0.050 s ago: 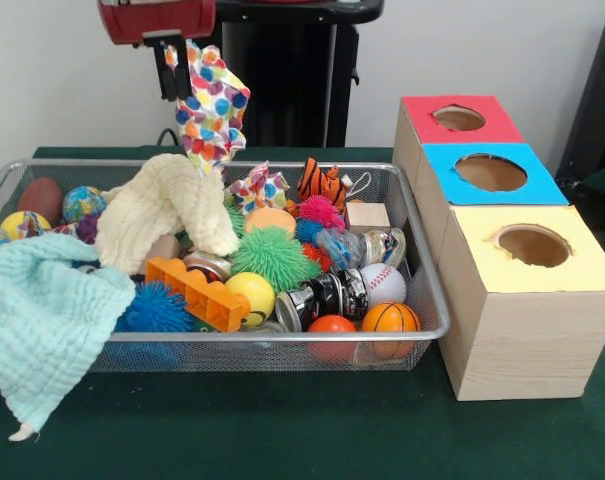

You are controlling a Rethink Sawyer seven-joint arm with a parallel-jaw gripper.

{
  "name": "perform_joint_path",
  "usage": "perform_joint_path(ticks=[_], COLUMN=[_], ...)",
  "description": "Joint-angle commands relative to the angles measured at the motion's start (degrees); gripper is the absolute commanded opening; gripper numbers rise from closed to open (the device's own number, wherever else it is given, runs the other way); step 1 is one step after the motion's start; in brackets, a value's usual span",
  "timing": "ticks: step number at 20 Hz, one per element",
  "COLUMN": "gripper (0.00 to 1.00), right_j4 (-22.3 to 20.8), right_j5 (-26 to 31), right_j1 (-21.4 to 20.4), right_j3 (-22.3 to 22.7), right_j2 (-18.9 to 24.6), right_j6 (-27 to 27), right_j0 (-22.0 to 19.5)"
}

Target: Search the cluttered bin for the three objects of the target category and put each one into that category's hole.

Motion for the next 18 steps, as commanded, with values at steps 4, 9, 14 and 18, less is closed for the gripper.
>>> perform_joint_path(ticks=[4,9,14,18], gripper=[1.0,1.0,1.0,1.0], right_j4=[0.2,0.6,1.1,0.3], right_j5=[3.3,4.1,3.4,0.7], right_j1=[-0.9,-0.9,0.2,4.3], right_j3=[5.4,4.4,4.1,2.9], right_j2=[3.1,1.9,2.5,2.8], right_j6=[-2.3,1.0,1.1,2.8], right_j0=[-0.5,1.3,1.6,3.9])
